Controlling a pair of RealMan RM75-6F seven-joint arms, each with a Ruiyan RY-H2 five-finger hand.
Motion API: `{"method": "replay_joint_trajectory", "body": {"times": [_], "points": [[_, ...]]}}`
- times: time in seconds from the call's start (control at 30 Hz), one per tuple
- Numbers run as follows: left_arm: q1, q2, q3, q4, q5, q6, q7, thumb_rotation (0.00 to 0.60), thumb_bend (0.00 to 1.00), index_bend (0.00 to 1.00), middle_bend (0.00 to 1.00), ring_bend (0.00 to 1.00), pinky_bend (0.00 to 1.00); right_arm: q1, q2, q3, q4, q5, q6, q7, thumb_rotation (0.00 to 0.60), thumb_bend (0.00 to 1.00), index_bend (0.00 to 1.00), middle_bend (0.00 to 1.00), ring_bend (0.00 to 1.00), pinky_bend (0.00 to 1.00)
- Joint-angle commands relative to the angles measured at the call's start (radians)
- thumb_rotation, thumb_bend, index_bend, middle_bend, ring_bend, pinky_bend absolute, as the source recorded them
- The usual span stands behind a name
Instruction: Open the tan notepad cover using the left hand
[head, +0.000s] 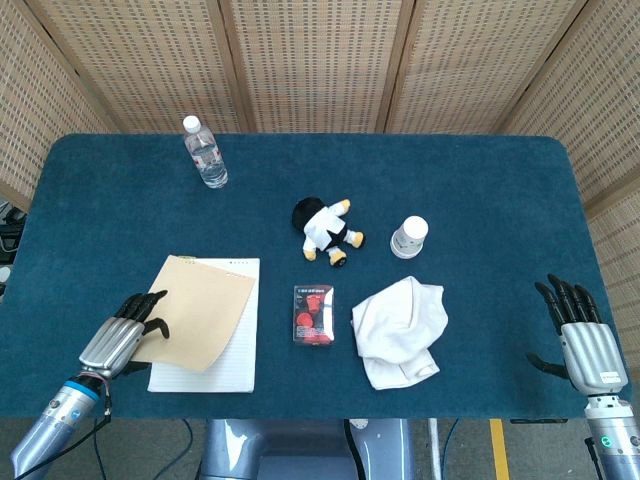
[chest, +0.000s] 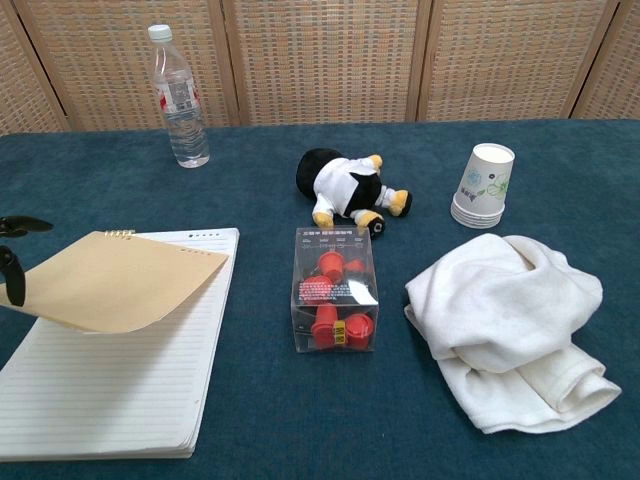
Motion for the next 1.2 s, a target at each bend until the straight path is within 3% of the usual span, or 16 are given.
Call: {"method": "replay_joint_trajectory", "body": {"times": [0.03,0.2,0.3,0.53,0.7,0.87,1.2], "points": [[0.021,0.07,0.073,-0.047,0.096,0.005,-0.063,0.6,0.71,0.85,0.0,0.0,0.0,0.0,0.0,0.0,0.0,0.0,-0.001,-0.001,0.6,0.0,0.0,0.0,0.0,0.0],[0.012,0.154,0.126,-0.089,0.198,0.014,-0.198,0.6,0.71,0.85,0.0,0.0,0.0,0.002,-0.002,-0.001,0.0,0.002,-0.004,-0.004,0.6,0.0,0.0,0.0,0.0,0.0],[-0.005,0.187,0.124,-0.095,0.214,0.014,-0.281,0.6,0.71,0.85,0.0,0.0,0.0,0.002,-0.003,-0.003,0.0,0.0,-0.006,-0.006,0.6,0.0,0.0,0.0,0.0,0.0],[-0.096,0.213,0.034,-0.092,0.117,-0.076,-0.486,0.6,0.71,0.84,0.0,0.0,0.0,0.004,-0.005,-0.005,-0.002,-0.004,-0.007,-0.012,0.6,0.0,0.0,0.0,0.0,0.0],[-0.165,0.212,-0.068,-0.068,0.015,-0.133,-0.533,0.6,0.71,0.83,0.0,0.0,0.0,0.004,-0.005,-0.004,-0.005,-0.002,-0.007,-0.014,0.6,0.0,0.0,0.0,0.0,0.0],[-0.231,0.223,-0.164,-0.083,-0.106,-0.189,-0.45,0.6,0.71,0.82,0.0,0.0,0.0,0.004,-0.005,-0.004,-0.01,-0.003,-0.007,-0.022,0.6,0.0,0.0,0.0,0.0,0.0],[-0.377,0.183,-0.258,-0.046,-0.376,-0.332,-0.15,0.6,0.71,0.75,0.0,0.0,0.0,0.01,-0.009,0.003,-0.002,0.023,-0.026,-0.033,0.6,0.0,0.0,0.0,0.0,0.0]]}}
